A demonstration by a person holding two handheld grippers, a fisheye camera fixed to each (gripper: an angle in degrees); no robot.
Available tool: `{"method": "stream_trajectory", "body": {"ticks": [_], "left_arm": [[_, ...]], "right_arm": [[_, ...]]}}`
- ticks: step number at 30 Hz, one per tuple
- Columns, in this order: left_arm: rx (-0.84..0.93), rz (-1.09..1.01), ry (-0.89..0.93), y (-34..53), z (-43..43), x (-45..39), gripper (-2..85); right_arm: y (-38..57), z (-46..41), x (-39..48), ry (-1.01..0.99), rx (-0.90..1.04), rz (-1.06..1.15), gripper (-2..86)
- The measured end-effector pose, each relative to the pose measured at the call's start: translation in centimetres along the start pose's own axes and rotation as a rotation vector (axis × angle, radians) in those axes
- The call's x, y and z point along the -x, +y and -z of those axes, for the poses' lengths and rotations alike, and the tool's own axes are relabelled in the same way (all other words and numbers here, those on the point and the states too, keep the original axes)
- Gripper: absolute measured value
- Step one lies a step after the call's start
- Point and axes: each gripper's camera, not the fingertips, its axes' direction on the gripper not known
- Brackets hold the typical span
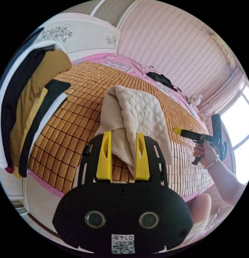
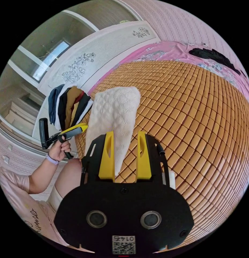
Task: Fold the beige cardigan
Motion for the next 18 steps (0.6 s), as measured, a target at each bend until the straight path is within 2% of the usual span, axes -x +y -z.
{"method": "stream_trajectory", "body": {"ticks": [3, 8, 13, 18], "left_arm": [[-0.069, -0.071, -0.041, 1.2, 3.2, 0.0, 13.5], [0.066, -0.156, -0.01, 4.4, 0.2, -2.9, 11.8], [0.135, -0.16, -0.035, 3.9, -3.0, -4.6, 10.3], [0.066, -0.192, -0.127, 0.9, -4.3, -4.8, 8.8]], "right_arm": [[2.0, -0.9, 0.5, -0.01, 0.04, 0.013, 12.5], [1.9, -4.7, 1.2, -0.084, 0.051, -0.034, 11.6], [-3.4, -8.2, 3.2, -0.054, 0.048, -0.003, 7.9], [-13.2, -12.6, 6.7, 0.0, 0.062, 0.125, 6.8]]}}
